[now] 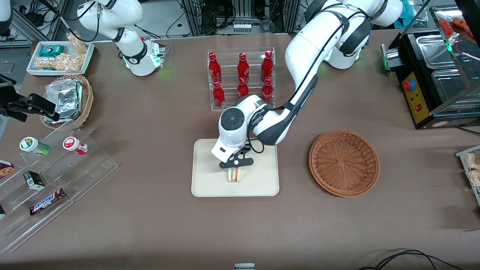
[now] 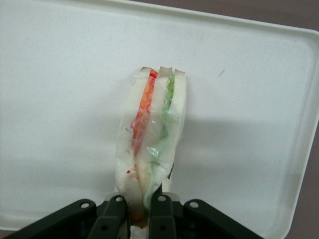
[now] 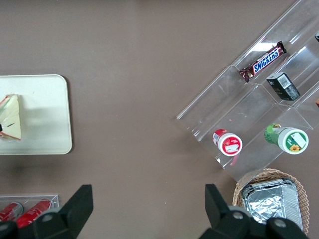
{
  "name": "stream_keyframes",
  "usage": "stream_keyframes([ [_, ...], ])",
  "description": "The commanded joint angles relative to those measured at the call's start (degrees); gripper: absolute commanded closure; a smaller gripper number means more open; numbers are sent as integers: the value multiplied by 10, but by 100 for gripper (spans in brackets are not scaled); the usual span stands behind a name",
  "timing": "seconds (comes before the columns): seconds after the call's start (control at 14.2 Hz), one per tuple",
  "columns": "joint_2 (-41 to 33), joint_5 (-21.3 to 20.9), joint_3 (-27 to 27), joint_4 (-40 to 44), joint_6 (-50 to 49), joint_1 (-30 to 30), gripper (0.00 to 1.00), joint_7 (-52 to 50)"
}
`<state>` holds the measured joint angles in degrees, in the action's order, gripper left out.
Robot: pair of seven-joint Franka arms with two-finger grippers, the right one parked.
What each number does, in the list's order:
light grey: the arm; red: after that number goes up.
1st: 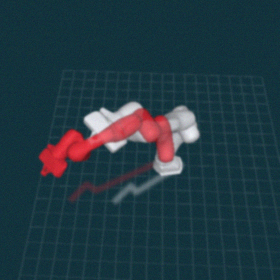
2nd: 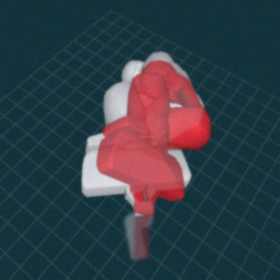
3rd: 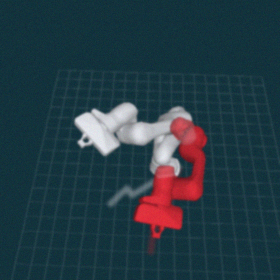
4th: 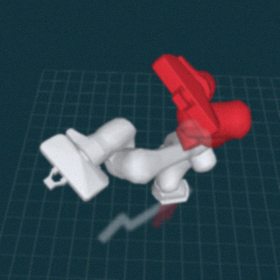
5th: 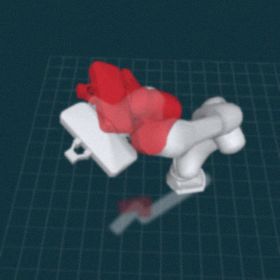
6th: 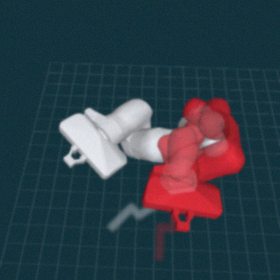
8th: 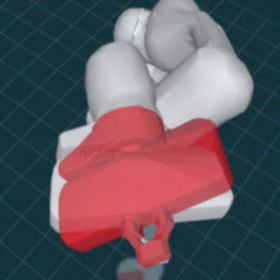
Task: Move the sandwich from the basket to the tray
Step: 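Lower the sandwich onto the tray and open the left gripper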
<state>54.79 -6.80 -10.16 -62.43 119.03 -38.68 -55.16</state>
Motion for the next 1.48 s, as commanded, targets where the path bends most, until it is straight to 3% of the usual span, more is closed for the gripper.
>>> stream_keyframes([
  [0.0,11,-29,7,24,-1,-10,92,-13],
  [0.07,10,-30,6,23,-1,-10,72,-20],
  [0.14,9,-30,5,23,0,-9,20,-42],
  [0.21,7,-32,6,19,0,-10,0,-50],
  [0.49,-27,-36,6,13,-19,-10,0,-55],
  [0.85,-151,-32,8,-14,-158,-3,0,-43],
  [1.13,-216,-30,72,-55,-265,-3,0,-75],
  [1.41,-284,-24,137,-161,-232,-2,0,-64],
])
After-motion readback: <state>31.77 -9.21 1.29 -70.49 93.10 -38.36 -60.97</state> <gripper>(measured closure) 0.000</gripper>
